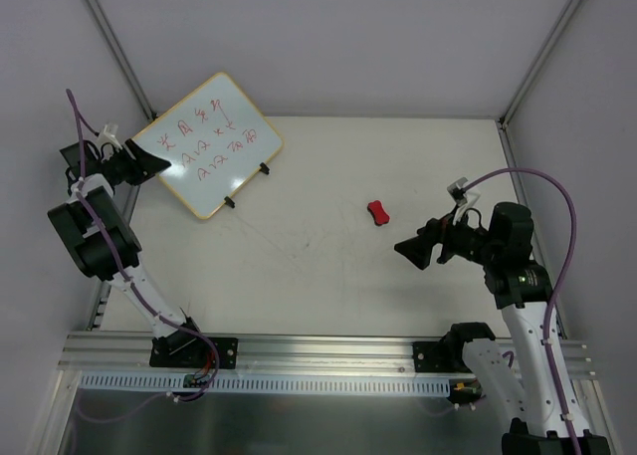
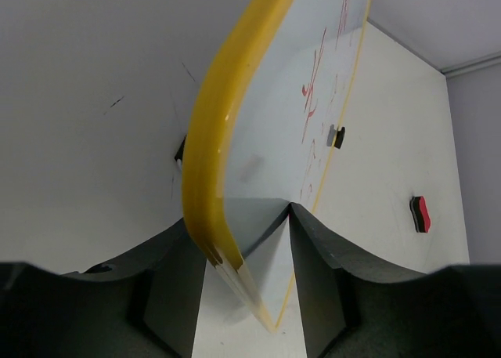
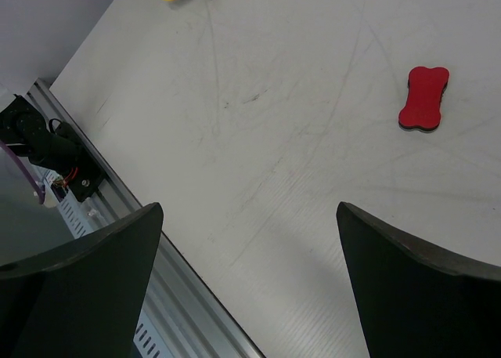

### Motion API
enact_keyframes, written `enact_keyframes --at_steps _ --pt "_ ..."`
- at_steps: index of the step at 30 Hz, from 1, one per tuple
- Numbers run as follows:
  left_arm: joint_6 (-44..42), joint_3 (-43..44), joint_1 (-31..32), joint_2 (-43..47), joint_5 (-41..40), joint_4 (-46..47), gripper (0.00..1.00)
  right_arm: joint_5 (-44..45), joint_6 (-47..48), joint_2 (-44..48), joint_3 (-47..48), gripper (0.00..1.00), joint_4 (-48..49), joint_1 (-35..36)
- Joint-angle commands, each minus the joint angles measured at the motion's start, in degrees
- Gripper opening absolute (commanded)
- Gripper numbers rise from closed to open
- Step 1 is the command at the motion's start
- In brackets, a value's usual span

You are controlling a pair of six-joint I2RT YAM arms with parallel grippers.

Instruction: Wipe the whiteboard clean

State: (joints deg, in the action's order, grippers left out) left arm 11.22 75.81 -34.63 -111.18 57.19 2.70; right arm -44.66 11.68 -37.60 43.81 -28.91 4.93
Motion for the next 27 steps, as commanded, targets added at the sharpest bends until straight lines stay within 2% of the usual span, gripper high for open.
enact_keyframes --at_steps 1,6,11,14,19,27 --pt "-0.85 2.41 -0.7 -1.58 4.68 2.48 0.43 -2.18 0.8 -0.62 2.86 0.99 1.84 0.34" --pt "-0.68 3.2 -0.7 -2.2 6.61 3.19 0.28 -2.97 0.62 -1.07 3.03 0.99 1.84 0.43" --pt "0.11 2.68 -0.7 -1.85 10.83 5.38 0.0 -3.76 0.71 -1.94 3.3 0.99 1.84 0.52" --pt "2.04 0.58 -0.7 -0.89 13.9 8.45 0.0 -4.37 0.8 -2.3 3.3 0.99 1.75 0.43" --pt "15.48 -5.49 -0.79 2.53 15.24 29.76 0.0 -4.99 0.89 -2.3 3.47 0.99 1.84 0.52" --pt "32.25 -10.68 -0.79 8.16 11.46 51.16 0.0 -5.61 1.24 -1.59 2.77 0.99 1.75 0.61"
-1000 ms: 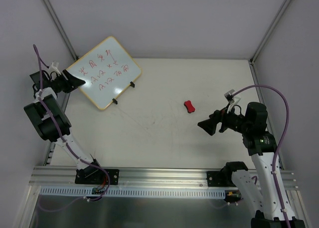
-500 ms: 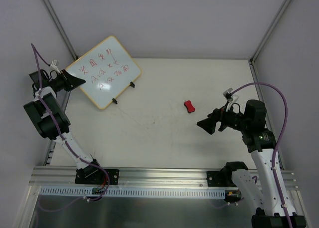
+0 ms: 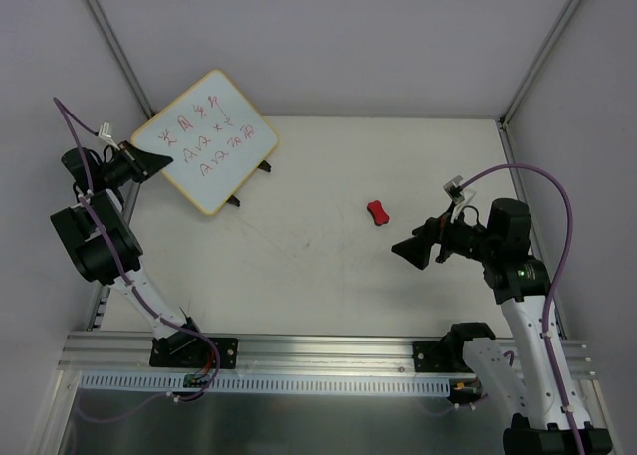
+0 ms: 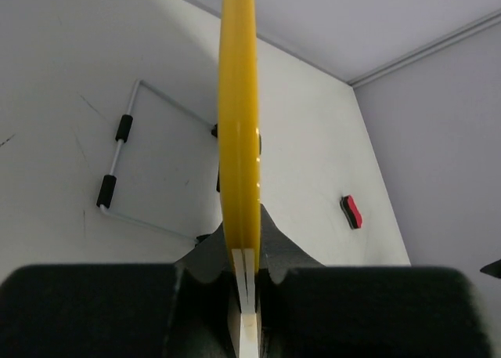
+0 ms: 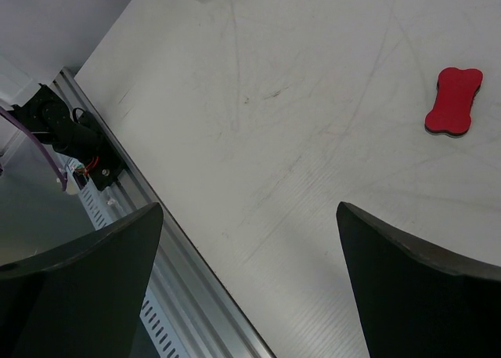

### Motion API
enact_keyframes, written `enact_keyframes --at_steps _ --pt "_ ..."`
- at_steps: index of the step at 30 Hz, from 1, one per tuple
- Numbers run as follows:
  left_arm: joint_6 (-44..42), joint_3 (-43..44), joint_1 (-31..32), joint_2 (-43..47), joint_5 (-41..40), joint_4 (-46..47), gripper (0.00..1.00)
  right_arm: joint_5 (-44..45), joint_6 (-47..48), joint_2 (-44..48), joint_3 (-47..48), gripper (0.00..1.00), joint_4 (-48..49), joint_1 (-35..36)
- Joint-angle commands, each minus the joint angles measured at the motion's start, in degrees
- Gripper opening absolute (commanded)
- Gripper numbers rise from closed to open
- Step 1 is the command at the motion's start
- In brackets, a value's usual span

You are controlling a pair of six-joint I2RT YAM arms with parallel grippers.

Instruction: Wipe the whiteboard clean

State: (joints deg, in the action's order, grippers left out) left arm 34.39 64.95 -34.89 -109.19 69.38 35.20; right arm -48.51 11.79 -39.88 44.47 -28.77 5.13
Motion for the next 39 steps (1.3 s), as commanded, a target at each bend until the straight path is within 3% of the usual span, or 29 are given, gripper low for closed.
enact_keyframes --at_steps 1,5,10,18,23,32,34,36,39 --pt "11.03 0.18 -0.44 6.35 -1.0 20.5 0.0 -1.85 1.13 0.77 2.11 0.99 1.7 0.5" --pt "19.65 0.44 -0.53 6.7 -2.58 30.96 0.0 -1.94 1.13 1.03 2.03 0.99 1.7 0.59" --pt "25.89 -0.17 -0.09 8.11 -4.69 35.72 0.0 -1.32 1.13 1.91 1.94 0.99 1.7 0.59" --pt "23.19 -8.51 5.79 15.05 -7.68 32.57 0.0 8.06 -1.24 -0.55 3.69 0.99 1.79 1.37" --pt "16.07 -14.14 11.33 24.97 -14.43 22.05 0.0 17.82 -2.04 -5.73 6.5 0.99 2.76 5.85" --pt "3.68 -16.36 19.16 42.72 -21.49 -11.96 0.0 40.23 -2.3 -26.46 13.53 0.99 10.05 15.7" --pt "0.35 -15.82 20.47 44.49 -22.01 -20.3 0.0 41.74 -2.13 -33.03 15.2 0.97 10.41 15.79" --pt "-0.9 -16.78 21.7 46.95 -22.19 -22.8 0.0 42.88 -2.65 -37.18 18.0 0.89 10.32 15.79" --pt "-1.26 -19.14 23.99 49.85 -22.36 -25.35 0.0 42.54 -2.74 -44.13 20.99 0.86 10.58 15.79"
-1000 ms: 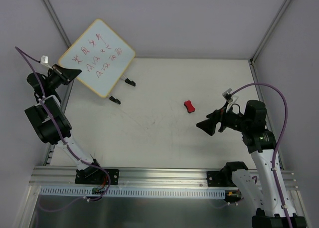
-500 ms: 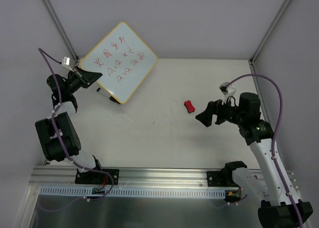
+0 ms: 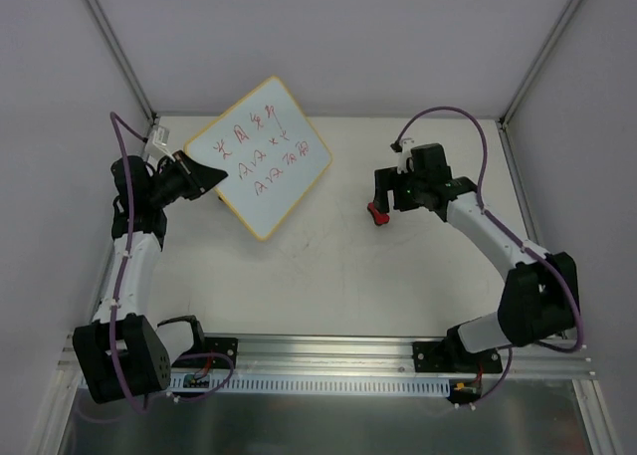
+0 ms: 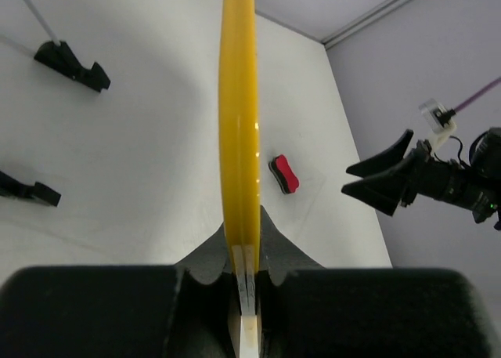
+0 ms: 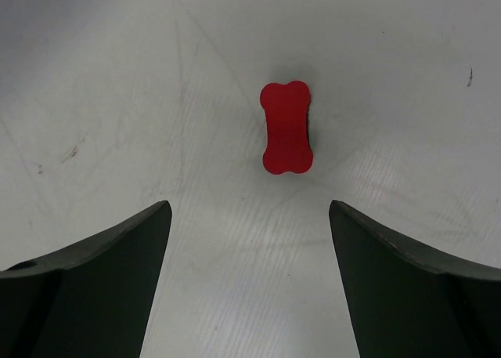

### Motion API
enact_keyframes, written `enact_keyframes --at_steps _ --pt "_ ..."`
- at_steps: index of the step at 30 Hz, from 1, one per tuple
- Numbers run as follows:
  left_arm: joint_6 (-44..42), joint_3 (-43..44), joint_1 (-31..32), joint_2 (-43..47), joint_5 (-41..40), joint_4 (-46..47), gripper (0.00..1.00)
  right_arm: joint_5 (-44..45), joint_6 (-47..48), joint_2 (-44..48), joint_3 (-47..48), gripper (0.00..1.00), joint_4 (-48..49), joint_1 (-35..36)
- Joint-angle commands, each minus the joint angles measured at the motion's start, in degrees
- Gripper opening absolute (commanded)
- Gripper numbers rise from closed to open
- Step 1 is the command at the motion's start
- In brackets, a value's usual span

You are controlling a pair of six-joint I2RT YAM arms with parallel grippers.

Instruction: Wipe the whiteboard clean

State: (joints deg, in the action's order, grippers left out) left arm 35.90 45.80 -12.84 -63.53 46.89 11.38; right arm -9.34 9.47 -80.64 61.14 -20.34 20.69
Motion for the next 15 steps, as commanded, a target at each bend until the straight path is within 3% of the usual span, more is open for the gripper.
enact_keyframes --at_steps 1,6,15 --pt "-3.11 -0.62 2.29 5.07 -0.13 -2.05 0.0 3.19 -0.25 -5.12 5.03 0.86 2.32 0.32" --pt "-3.55 -4.31 4.05 9.29 0.3 -4.43 0.0 5.38 0.46 -14.61 8.37 0.8 2.67 0.76" --pt "-4.35 -9.93 4.49 14.48 1.97 -6.37 0.0 8.38 -0.16 -22.36 10.57 0.69 3.29 1.02"
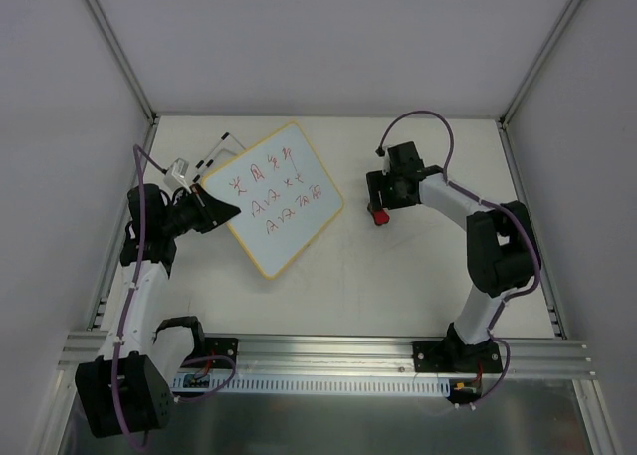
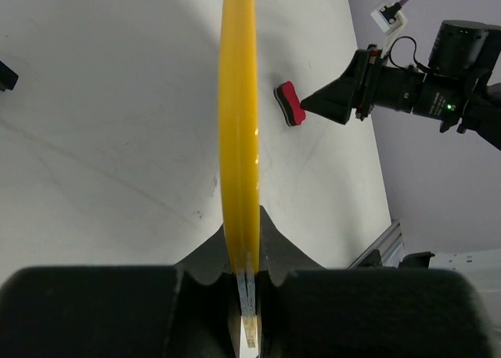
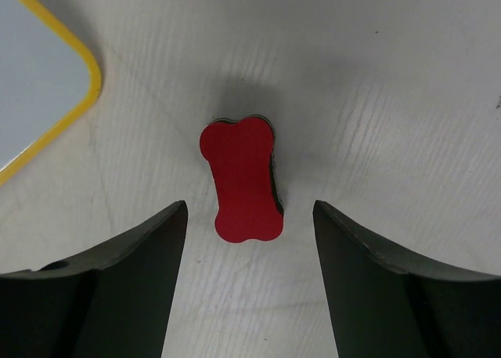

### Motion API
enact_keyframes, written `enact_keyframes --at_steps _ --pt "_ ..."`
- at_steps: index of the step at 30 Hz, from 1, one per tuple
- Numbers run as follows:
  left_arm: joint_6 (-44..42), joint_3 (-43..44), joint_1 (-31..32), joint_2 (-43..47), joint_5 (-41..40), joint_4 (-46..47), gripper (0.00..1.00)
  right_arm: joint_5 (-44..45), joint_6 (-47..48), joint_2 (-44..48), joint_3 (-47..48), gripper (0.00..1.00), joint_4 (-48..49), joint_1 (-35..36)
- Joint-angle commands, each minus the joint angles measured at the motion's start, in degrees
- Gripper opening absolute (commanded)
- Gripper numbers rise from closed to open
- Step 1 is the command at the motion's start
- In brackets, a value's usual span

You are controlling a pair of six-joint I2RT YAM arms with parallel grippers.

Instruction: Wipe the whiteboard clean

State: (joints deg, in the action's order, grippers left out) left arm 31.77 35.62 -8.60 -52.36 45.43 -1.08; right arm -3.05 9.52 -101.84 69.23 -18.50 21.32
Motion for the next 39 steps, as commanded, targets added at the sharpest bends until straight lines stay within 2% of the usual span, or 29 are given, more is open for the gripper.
enact_keyframes --at_steps 1,9,14,21,24,25,28,33,39 --pt "-0.39 -0.1 0.16 3.75 3.61 5.74 0.0 1.82 -0.2 -2.04 2.57 0.69 1.54 0.56" --pt "-0.57 -2.92 0.16 5.42 4.93 4.07 0.0 1.82 0.06 -5.56 3.72 0.61 1.63 1.44" --pt "-0.74 -3.8 0.25 5.95 5.72 3.37 0.0 5.06 0.32 -6.88 3.98 0.56 1.8 2.41" --pt "-1.09 -4.5 0.25 5.95 6.25 2.75 0.0 8.67 0.06 -5.56 2.58 0.43 2.68 2.58" --pt "-1.27 -4.77 0.25 5.6 6.25 2.75 0.0 8.94 -0.38 -3.19 1.09 0.26 3.38 2.5" --pt "-1.45 -4.77 0.25 5.51 6.51 2.75 0.0 8.5 -0.73 -2.32 0.56 0.13 3.47 2.58" --pt "-1.53 -4.24 0.43 5.07 6.95 2.66 0.0 6.84 -2.04 3.91 -2.59 0.0 4.52 3.46" --pt "-1.53 -3.45 0.69 4.37 7.22 2.49 0.0 0.25 -6.61 14.2 -4.02 0.0 10.41 7.15" --pt "-1.45 -3.18 1.57 3.84 7.57 2.31 0.0 -1.96 -9.43 10.97 2.3 0.0 16.3 13.74"
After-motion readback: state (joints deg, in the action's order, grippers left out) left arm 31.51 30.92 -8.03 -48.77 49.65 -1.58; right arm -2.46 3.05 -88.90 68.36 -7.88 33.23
